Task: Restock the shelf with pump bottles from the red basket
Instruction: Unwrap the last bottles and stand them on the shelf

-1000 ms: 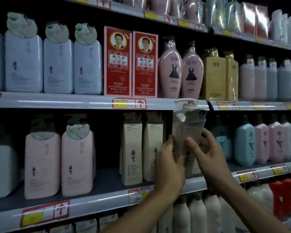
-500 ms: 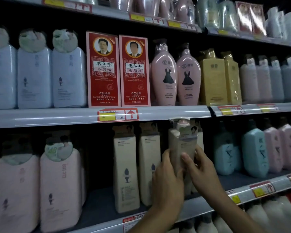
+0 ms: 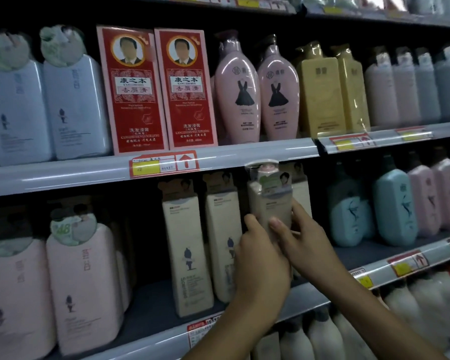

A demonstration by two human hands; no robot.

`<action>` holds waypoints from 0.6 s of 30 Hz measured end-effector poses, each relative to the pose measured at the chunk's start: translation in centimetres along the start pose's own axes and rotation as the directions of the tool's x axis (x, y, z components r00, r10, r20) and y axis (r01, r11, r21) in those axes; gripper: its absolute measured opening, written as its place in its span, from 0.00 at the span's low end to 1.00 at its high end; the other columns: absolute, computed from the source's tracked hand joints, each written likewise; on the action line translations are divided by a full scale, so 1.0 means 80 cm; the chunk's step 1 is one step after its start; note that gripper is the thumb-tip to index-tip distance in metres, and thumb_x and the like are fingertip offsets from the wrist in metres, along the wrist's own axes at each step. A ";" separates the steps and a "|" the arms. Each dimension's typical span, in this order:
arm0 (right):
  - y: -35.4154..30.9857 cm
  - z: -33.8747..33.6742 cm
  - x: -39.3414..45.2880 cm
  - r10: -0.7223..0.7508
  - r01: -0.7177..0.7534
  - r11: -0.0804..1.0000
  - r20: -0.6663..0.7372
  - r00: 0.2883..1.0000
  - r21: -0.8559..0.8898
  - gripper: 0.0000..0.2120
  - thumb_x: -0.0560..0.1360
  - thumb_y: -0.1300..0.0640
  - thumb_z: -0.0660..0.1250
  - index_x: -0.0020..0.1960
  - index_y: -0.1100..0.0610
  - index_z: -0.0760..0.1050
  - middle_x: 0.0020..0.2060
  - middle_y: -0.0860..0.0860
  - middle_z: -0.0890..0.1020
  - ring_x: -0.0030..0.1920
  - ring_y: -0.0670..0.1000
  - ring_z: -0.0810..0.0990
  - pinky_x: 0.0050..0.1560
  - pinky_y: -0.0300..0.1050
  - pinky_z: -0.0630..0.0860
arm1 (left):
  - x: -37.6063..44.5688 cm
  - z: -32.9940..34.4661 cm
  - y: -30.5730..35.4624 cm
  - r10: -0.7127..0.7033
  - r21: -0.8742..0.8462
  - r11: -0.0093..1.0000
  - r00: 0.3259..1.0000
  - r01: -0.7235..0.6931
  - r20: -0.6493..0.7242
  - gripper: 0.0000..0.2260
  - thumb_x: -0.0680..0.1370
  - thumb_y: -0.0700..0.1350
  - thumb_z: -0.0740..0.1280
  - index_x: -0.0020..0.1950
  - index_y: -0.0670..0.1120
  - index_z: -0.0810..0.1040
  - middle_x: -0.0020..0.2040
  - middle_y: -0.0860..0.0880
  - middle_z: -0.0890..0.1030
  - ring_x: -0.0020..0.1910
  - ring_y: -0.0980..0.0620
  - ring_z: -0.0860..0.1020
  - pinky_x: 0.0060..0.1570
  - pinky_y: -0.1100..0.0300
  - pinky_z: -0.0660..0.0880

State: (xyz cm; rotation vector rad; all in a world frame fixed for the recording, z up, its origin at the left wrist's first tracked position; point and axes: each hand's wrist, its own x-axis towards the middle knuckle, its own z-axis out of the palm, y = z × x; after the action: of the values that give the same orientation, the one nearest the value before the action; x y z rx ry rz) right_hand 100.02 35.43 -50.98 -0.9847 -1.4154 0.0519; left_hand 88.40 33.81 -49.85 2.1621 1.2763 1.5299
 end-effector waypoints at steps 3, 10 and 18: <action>-0.010 0.008 -0.003 -0.037 0.037 0.998 0.001 0.999 -0.052 0.17 0.81 0.56 0.66 0.68 0.45 0.71 0.53 0.40 0.85 0.52 0.37 0.84 0.51 0.35 0.79 | -0.004 -0.008 -0.002 -0.012 0.007 1.000 1.000 0.012 -0.003 0.06 0.82 0.49 0.61 0.56 0.52 0.64 0.44 0.53 0.77 0.42 0.52 0.76 0.39 0.58 0.72; -0.018 0.009 -0.015 -0.034 0.038 0.999 -0.100 0.994 0.034 0.18 0.80 0.57 0.68 0.69 0.45 0.74 0.51 0.37 0.86 0.51 0.36 0.84 0.49 0.33 0.80 | -0.014 -0.015 0.005 0.009 0.021 1.000 1.000 -0.009 -0.001 0.14 0.84 0.52 0.58 0.69 0.54 0.65 0.55 0.52 0.81 0.52 0.49 0.80 0.51 0.51 0.79; -0.046 -0.029 -0.022 -0.102 0.092 0.993 -0.151 0.983 -0.070 0.15 0.79 0.50 0.67 0.65 0.42 0.75 0.51 0.36 0.85 0.50 0.37 0.84 0.46 0.29 0.78 | -0.016 -0.016 0.017 0.147 -0.077 0.986 0.989 -0.145 0.012 0.20 0.83 0.52 0.61 0.75 0.57 0.65 0.60 0.55 0.81 0.58 0.53 0.80 0.56 0.52 0.79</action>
State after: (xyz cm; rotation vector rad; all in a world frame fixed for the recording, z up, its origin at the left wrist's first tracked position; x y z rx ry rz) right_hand 99.68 30.93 -49.83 -0.9489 -1.3264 -0.1392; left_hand 87.93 31.69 -49.35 2.2594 1.0574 1.5815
